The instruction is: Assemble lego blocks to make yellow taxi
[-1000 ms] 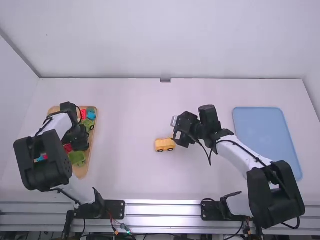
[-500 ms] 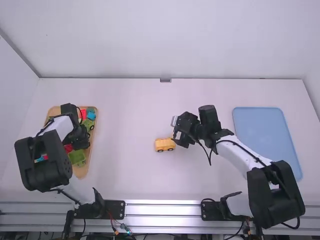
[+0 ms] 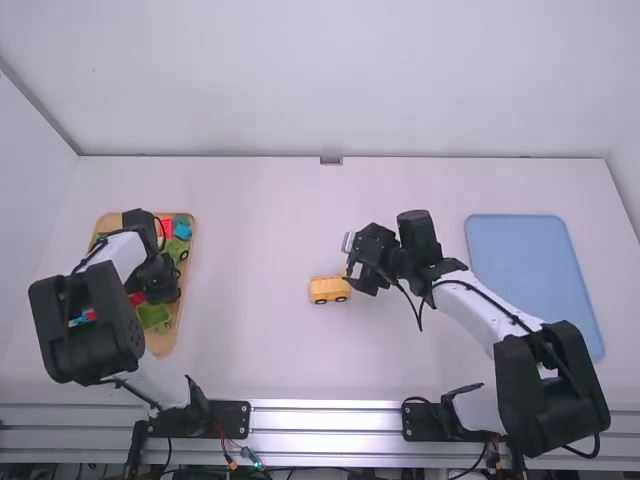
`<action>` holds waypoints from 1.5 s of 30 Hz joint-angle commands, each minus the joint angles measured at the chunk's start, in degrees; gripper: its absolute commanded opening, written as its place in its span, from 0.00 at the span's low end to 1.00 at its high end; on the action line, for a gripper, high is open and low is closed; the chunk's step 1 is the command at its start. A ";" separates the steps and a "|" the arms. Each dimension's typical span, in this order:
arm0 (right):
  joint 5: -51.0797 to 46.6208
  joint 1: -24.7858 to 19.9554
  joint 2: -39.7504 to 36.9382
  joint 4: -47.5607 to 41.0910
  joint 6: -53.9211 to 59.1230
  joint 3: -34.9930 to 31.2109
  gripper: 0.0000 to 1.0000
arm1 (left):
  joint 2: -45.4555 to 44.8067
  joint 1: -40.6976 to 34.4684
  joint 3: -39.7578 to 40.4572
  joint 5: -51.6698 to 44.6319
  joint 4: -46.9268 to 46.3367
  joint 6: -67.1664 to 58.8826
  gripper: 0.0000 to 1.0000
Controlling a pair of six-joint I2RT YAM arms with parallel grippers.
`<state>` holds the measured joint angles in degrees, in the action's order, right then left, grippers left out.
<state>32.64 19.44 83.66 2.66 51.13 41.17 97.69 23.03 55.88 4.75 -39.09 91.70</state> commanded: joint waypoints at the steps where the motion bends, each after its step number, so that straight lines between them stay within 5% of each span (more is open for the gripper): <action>1: 0.76 0.11 -0.83 0.11 -0.33 0.07 0.98 | 0.90 0.07 -1.79 0.66 -2.32 0.44 0.50; 26: 0.74 0.11 -0.83 -0.31 -0.35 0.07 0.98 | 0.90 -0.20 -3.76 6.67 1.90 -0.59 0.57; 31: 0.76 0.11 -0.83 -0.35 -0.35 0.07 0.98 | 0.90 0.20 -5.55 3.72 7.72 -6.69 0.49; 45: 0.76 0.11 -0.83 -0.33 -0.37 0.07 0.98 | 0.90 0.17 -7.30 3.65 9.42 -6.08 0.48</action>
<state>32.62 19.44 83.66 2.39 51.13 41.17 97.82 23.05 50.04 8.58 -29.80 86.06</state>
